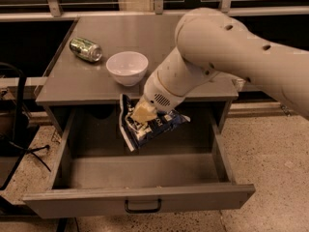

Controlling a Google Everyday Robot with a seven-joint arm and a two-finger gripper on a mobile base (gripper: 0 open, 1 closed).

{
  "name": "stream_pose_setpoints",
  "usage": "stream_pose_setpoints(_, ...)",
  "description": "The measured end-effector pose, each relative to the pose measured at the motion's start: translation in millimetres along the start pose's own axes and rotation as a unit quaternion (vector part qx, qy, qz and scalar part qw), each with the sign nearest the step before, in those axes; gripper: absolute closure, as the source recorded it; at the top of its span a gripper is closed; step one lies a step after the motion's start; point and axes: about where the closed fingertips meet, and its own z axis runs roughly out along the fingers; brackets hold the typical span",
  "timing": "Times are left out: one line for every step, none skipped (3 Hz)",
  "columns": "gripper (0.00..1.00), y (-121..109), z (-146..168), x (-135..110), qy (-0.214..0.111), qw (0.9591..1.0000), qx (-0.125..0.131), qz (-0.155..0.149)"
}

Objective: Pick blue chip bag from top drawer and place on counter

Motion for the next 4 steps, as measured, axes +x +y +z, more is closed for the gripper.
stream_pose_setpoints(1.00, -0.1, 0.2, -0.2, 0.000, 1.0000, 0.000, 0.000)
stream_pose_setpoints(1.00, -1.8, -11.0, -12.5, 0.009, 0.9997, -0.017, 0.017)
stream_pose_setpoints(1.00, -3.5, -37.0, -40.7, 0.024, 0.9980, -0.043, 0.040)
stream_pose_setpoints(1.00, -11.2, -81.2, -90.1, 0.054, 0.9951, -0.054, 0.063)
